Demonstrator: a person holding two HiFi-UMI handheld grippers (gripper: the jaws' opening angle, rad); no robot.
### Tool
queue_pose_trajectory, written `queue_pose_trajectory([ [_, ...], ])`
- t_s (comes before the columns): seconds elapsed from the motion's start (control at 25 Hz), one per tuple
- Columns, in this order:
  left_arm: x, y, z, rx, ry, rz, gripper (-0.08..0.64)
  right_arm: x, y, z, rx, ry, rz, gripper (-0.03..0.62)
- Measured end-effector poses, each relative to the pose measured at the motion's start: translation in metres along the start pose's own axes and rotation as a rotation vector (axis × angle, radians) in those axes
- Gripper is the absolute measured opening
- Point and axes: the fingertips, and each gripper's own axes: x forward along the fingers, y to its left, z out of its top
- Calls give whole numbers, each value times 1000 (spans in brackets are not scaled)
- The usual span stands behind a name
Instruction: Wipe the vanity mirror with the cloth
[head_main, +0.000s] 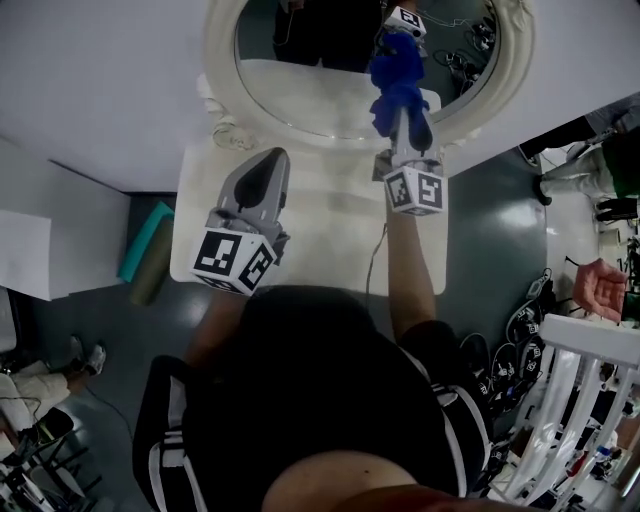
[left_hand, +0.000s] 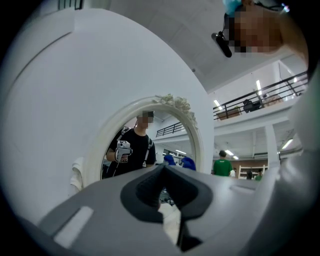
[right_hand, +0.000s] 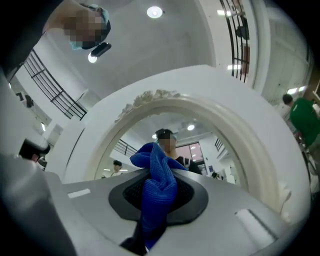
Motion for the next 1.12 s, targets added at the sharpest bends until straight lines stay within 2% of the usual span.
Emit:
queue_pose_trajectory([
  [0.2,12,-4,4,-8,-9,-10,12,13,-55,79,-51,-140,-134,51],
  [0.32,17,-4,7,-8,-15,-11,12,25,-79,100,-83,-139,-200,51],
  [0.44,18,-4,14,-4,-15,-4,12,39,-95,111,-49,-119,-238,51],
  [0.72,27,3,1,-20,6,18,11,55,-97,121,-24,-140,-236,51],
  [0.84,29,3,-3,-37,19,17,11,60,-90,136,-33,-159,-211,51],
  [1.12,32,6,0,-51,21,28,12,76,-71,167,-159,-205,-131,51],
])
